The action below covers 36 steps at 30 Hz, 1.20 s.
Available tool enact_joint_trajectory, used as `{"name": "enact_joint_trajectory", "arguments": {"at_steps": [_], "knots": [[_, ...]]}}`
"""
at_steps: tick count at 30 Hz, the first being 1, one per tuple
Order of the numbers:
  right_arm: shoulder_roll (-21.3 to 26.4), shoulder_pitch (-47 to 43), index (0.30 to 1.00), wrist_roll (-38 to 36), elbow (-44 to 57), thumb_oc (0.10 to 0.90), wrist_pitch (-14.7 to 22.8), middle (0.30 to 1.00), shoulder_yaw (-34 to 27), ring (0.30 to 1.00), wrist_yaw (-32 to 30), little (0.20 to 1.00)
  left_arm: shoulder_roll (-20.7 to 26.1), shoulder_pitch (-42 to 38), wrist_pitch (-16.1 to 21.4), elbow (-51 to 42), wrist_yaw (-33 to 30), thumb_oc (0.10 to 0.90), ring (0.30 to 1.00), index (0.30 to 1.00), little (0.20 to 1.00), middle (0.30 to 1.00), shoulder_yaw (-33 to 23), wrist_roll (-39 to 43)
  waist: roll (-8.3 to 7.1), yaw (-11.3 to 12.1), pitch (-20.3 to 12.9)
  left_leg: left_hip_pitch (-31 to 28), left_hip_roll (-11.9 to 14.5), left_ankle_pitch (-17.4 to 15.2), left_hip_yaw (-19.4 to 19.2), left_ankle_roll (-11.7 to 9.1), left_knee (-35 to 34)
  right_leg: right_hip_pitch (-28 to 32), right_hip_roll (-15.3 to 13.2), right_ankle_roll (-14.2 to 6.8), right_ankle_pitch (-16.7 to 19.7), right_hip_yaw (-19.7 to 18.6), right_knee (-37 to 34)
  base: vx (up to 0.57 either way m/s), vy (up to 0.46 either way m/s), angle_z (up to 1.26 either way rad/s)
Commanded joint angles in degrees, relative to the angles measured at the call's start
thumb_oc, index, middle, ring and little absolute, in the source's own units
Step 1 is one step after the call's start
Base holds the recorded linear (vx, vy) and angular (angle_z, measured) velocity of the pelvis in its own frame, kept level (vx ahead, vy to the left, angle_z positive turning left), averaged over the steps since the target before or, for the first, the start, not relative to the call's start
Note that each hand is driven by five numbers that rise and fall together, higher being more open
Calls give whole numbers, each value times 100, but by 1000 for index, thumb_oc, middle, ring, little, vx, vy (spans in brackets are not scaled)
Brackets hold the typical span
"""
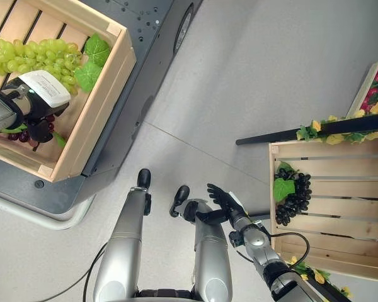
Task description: Pick up the fruits from the basket on one side to the basket on the other side
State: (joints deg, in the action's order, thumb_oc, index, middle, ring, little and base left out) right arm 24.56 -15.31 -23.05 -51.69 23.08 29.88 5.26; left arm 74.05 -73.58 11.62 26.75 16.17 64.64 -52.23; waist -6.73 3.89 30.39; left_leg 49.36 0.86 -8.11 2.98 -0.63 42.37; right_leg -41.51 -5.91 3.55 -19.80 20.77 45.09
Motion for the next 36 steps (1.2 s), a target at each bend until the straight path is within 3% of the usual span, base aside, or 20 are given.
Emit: {"name": "enact_joint_trajectory", "arguments": {"at_steps": [1, 9, 27, 36], "knots": [[317, 315, 900, -282, -4, 800, 430, 900, -150, 900, 101, 900, 525, -325, -743, 515, 311, 800, 900, 900, 900, 900, 10, -674, -77, 191, -60, -236, -78, 25, -335, 232, -540, 192, -19, -282, 828, -73, -467, 12, -33, 2], [230, 363, 900, -228, -7, 800, 397, 900, -217, 900, 117, 900, 527, -49, -613, 555, 326, 800, 900, 900, 900, 900, -202, -470, -85, 219, -60, -353, -100, 40, -319, 214, -629, 304, 1, -293, 839, -66, -537, 0, 0, 0], [207, 371, 900, -202, -115, 800, 220, 900, -323, 900, 148, 900, 737, 252, -688, 676, 240, 800, 900, 900, 900, 900, -506, -409, 180, 290, -60, -786, -201, -28, -419, 246, -707, 681, -48, -281, 796, -152, -638, 0, 0, 0], [243, 411, 900, -142, -65, 800, 154, 900, -357, 900, 146, 900, 867, 356, -959, 452, 103, 800, 900, 900, 900, 900, -632, -211, 227, 280, -60, -853, -197, 18, -442, 223, -786, 712, -31, -284, 797, -188, -687, 0, 0, 0]]}}
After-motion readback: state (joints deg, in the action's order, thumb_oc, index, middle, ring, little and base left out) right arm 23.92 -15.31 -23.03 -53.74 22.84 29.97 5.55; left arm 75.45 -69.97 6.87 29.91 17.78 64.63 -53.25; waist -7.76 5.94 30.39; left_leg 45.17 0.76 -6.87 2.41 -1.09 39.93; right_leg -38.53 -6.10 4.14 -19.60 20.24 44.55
